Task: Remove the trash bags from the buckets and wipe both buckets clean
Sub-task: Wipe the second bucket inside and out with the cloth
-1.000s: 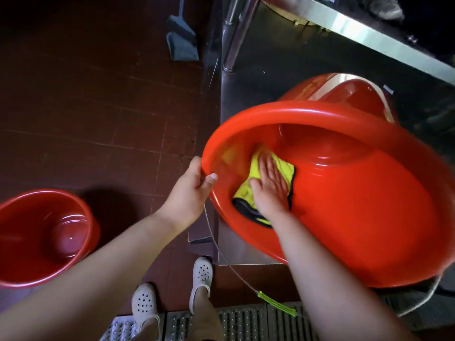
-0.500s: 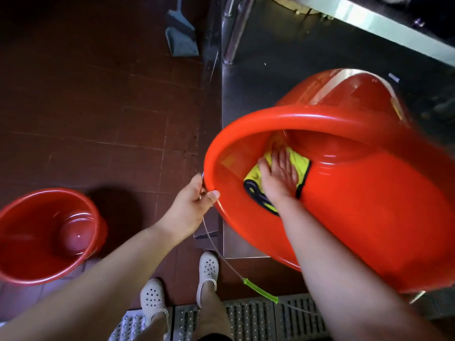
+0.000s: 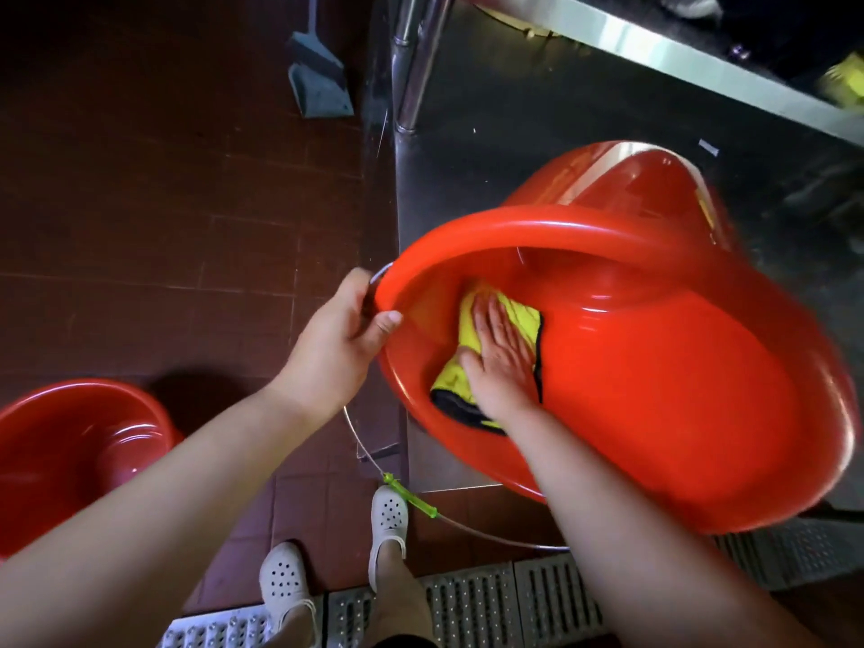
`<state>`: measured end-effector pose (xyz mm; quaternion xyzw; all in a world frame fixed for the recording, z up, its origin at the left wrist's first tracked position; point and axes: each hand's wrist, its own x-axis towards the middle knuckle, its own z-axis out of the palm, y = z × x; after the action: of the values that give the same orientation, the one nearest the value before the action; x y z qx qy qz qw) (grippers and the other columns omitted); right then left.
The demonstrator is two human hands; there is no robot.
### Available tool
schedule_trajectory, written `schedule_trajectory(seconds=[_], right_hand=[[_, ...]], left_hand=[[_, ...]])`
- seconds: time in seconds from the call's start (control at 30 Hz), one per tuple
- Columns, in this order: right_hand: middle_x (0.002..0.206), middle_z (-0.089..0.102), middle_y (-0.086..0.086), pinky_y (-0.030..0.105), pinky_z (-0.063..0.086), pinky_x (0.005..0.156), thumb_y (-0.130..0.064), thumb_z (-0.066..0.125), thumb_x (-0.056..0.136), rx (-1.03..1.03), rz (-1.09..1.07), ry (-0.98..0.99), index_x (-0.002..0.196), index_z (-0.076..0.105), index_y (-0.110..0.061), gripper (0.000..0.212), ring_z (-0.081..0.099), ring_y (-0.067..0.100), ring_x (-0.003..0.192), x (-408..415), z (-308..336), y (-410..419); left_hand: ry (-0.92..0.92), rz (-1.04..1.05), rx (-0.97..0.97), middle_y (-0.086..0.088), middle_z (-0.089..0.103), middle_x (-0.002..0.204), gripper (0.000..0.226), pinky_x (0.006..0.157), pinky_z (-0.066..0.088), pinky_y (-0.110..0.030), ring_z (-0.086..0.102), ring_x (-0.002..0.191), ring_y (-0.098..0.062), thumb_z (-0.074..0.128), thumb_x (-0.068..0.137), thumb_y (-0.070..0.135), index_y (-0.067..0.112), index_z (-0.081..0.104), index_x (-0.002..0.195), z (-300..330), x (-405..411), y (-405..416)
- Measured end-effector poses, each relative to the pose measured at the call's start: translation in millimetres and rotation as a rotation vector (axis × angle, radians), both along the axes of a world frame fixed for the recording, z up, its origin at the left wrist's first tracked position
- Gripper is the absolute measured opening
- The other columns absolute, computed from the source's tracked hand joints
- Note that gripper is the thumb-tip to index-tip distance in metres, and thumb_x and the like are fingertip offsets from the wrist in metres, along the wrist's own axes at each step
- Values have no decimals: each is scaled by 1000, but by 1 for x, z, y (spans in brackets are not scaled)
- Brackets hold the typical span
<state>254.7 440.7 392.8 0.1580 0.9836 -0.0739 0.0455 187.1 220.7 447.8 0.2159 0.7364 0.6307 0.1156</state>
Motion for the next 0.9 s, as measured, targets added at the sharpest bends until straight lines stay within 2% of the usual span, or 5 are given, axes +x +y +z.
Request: schedule_trajectory(seconds=[0.17, 0.3, 0.43, 0.57, 0.9], right_hand=[[160, -1, -3, 31, 4, 117, -43, 34, 96, 94, -192, -164, 151, 6, -25, 65, 0, 11, 146, -23, 2, 69], [160, 1, -3, 33, 3, 118, -46, 31, 95, 127, -212, -131, 151, 5, -25, 65, -1, 11, 146, -24, -5, 77], [160, 1, -2, 35, 1, 118, -46, 30, 95, 78, -272, -130, 151, 8, -24, 64, -4, 10, 146, -29, -4, 68], [160, 4, 2, 35, 3, 117, -46, 30, 95, -39, -362, -8, 151, 8, -19, 66, 0, 13, 146, -32, -1, 18], [157, 13, 13, 37, 6, 118, -48, 29, 83, -259, 142, 244, 149, 8, -19, 75, 10, 25, 146, -15, 9, -78]], left_hand=[[184, -3, -59, 27, 52, 70, 17, 57, 42, -22, 48, 60, 0, 62, 79, 45, 39, 46, 83, 28, -8, 3], [-72, -19, 193, 15, 62, 77, 18, 64, 47, -14, 56, 68, 1, 72, 76, 35, 31, 57, 85, 21, -3, 4], [-417, -46, 222, 12, 71, 84, 5, 89, 51, -30, 66, 86, -4, 59, 89, 22, 23, 63, 91, -18, 27, -1], [-474, 31, 288, 2, 70, 89, 14, 88, 53, -32, 66, 93, -19, 58, 84, 24, 18, 66, 93, -24, 38, 3], [-417, 248, 330, -5, 64, 83, 17, 86, 53, -37, 61, 82, -21, 61, 78, 23, 13, 61, 91, -9, 22, -20]])
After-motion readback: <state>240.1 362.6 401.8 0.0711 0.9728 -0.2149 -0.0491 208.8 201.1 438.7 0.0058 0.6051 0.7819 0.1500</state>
